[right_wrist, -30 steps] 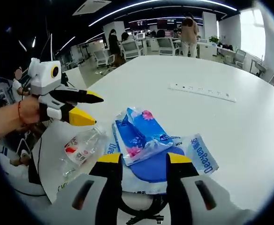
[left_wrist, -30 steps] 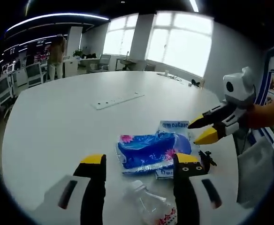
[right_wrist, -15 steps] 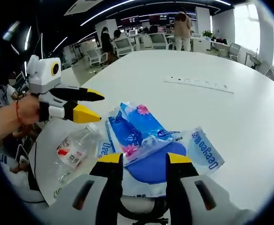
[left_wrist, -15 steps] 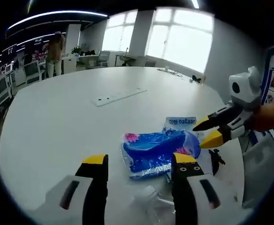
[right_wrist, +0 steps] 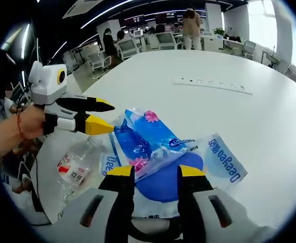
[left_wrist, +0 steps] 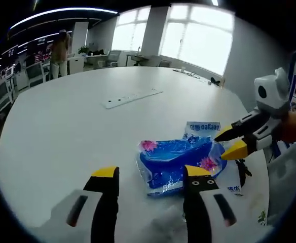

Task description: Arrange the tabletop items into an orderly group along one side of the table until the central work area is clear of visible clutter.

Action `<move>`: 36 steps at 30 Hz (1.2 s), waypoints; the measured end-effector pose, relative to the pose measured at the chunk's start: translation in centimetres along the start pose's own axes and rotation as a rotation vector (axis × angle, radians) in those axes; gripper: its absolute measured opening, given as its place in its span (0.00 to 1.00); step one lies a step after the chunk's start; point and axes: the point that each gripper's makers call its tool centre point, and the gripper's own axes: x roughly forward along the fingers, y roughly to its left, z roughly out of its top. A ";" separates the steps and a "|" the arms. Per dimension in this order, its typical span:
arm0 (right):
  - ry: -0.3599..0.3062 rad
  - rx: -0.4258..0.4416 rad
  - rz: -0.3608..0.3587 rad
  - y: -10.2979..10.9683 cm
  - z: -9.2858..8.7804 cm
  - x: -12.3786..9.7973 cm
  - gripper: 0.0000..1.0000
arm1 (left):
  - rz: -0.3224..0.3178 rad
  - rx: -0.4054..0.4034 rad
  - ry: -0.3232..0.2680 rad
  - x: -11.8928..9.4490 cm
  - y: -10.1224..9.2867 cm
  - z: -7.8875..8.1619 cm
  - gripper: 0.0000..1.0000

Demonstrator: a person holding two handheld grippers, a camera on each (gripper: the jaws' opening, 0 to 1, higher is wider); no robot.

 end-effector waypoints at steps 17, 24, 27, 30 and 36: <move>0.014 0.019 -0.009 0.3 -0.5 0.7 0.23 | 0.015 -0.002 0.035 1.2 0.0 -1.3 0.36; 0.017 0.029 -0.011 0.3 -0.6 0.8 0.20 | 0.013 -0.009 0.038 1.3 -0.1 -1.6 0.25; 0.018 0.034 -0.008 0.4 -0.6 0.8 0.18 | 0.012 -0.017 0.036 1.3 -0.1 -1.6 0.22; 0.016 0.035 -0.008 0.4 -0.5 0.9 0.16 | 0.007 -0.020 0.036 1.4 -0.2 -1.7 0.18; 0.016 0.041 -0.006 0.4 -0.5 1.0 0.10 | 0.004 -0.025 0.042 1.5 -0.3 -2.1 0.13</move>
